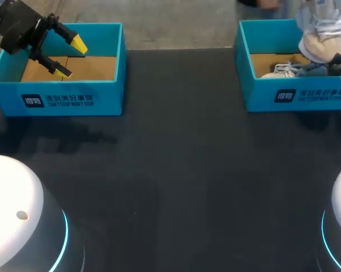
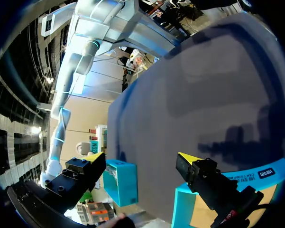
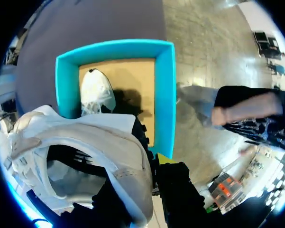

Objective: Take the shoe out of the shoebox, open the shoe tongue, remove and reinsert the insole, then place the shoe into the shoebox

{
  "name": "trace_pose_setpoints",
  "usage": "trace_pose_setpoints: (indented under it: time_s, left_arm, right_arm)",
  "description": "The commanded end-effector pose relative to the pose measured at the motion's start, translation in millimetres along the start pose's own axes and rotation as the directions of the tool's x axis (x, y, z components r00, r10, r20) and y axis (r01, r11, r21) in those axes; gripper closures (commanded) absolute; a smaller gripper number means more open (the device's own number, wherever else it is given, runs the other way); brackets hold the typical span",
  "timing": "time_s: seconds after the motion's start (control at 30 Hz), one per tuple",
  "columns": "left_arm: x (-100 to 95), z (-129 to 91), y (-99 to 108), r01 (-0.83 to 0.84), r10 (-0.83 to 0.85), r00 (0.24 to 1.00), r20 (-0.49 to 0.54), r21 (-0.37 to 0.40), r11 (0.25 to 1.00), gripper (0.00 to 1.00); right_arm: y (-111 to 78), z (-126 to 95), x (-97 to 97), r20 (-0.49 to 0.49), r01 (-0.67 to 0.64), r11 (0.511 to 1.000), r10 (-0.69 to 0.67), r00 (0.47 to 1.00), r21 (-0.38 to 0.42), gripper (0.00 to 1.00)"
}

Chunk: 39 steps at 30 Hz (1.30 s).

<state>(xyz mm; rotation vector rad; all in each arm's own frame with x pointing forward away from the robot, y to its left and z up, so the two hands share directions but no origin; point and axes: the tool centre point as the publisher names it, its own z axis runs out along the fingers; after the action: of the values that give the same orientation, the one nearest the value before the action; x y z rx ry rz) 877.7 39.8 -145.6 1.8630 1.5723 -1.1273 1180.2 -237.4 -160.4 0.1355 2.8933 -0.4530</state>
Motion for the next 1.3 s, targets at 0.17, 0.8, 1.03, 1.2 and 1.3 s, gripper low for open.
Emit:
trace_pose_setpoints:
  time_s: [0.17,0.8,1.03,1.2,1.3]
  left_arm:
    - [0.1,-0.5,0.2,0.000,0.000,1.000,-0.003,0.001,1.000,0.00]
    - [0.1,-0.5,0.2,0.000,0.000,1.000,-0.003,0.001,1.000,0.00]
    - [0.1,-0.5,0.2,0.000,0.000,1.000,-0.003,0.001,1.000,0.00]
    - [0.1,-0.5,0.2,0.000,0.000,1.000,-0.003,0.001,1.000,0.00]
    - [0.1,-0.5,0.2,0.000,0.000,1.000,-0.003,0.001,1.000,0.00]
  right_arm:
    - [-25.3,18.2,-15.4,-0.038,-0.139,0.990,0.139,0.990,0.018,1.00]
    - [-69.6,44.3,-6.3,-0.103,-0.913,0.316,0.949,0.299,0.258,1.00]
    - [-70.1,46.6,-1.8,-0.054,-0.954,0.193,0.981,0.186,0.227,1.00]
    - [-74.1,45.8,8.8,-0.002,-0.951,0.160,0.986,0.166,0.266,1.00]
    - [-78.5,47.6,16.3,0.012,-0.949,0.151,0.987,0.161,0.278,1.00]
